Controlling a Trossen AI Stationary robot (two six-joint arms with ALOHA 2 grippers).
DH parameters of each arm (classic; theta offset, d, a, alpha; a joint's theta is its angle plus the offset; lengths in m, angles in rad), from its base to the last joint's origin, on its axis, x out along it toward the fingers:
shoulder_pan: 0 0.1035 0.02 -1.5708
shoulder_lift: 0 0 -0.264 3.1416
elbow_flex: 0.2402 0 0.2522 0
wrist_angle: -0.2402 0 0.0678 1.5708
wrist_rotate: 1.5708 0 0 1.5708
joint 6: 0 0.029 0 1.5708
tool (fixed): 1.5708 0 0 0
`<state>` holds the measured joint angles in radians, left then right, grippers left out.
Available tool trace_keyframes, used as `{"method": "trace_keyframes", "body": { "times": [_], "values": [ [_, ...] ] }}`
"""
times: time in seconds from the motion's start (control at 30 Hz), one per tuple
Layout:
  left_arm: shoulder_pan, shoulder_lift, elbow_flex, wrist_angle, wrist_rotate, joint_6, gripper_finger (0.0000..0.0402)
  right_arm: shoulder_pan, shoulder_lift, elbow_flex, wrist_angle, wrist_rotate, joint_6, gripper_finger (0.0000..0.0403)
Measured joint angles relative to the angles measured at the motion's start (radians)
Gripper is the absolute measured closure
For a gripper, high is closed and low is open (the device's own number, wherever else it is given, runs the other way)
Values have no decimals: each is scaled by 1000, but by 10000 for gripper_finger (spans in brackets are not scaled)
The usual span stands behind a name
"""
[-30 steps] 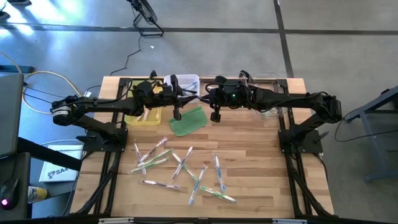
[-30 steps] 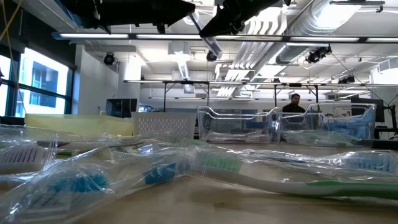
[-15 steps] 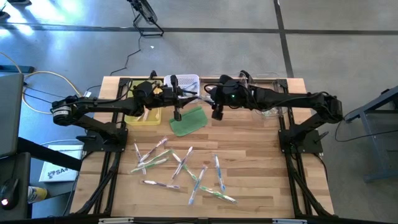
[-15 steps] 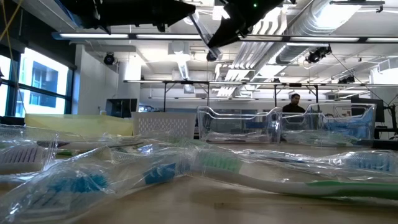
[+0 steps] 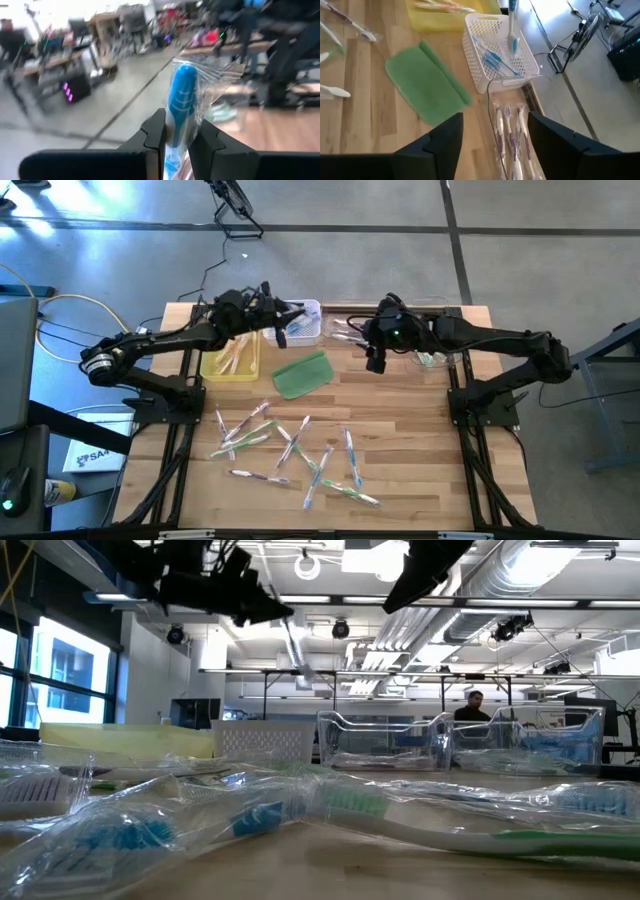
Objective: Pick & Place Toothbrushes
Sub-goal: Put the blue toothbrush into the white bin
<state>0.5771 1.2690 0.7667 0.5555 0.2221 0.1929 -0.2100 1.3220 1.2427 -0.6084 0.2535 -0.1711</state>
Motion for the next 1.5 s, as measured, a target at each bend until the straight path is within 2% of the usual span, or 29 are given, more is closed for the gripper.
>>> {"method": "trace_keyframes", "body": {
  "times": [0.2, 0.37, 0.47, 0.73, 0.93, 1.13, 1.27, 1.5],
  "values": [
    [118, 1, 114, -305, 3, -12, 353, 0, -5, 0, -45, -10, 38, 209],
    [165, 26, 280, -623, -11, 46, 353, 0, -4, 0, -47, -61, 40, 222],
    [178, 64, 353, -760, -15, 65, 353, 1, -3, 0, -47, -74, 40, 227],
    [176, 206, 372, -793, -17, 42, 353, 0, -3, 0, -47, -74, 47, 231],
    [177, 282, 420, -835, -80, 16, 353, 0, 1, 0, -48, -74, 48, 231],
    [176, 349, 529, -1020, -83, 32, 353, 0, 10, 0, -55, -74, 48, 231],
    [176, 384, 580, -1136, -133, 35, 353, -1, 21, 0, -57, -74, 48, 231],
    [176, 420, 597, -1133, -133, 41, 353, -18, 33, 0, -63, -74, 48, 232]
  ]
}}
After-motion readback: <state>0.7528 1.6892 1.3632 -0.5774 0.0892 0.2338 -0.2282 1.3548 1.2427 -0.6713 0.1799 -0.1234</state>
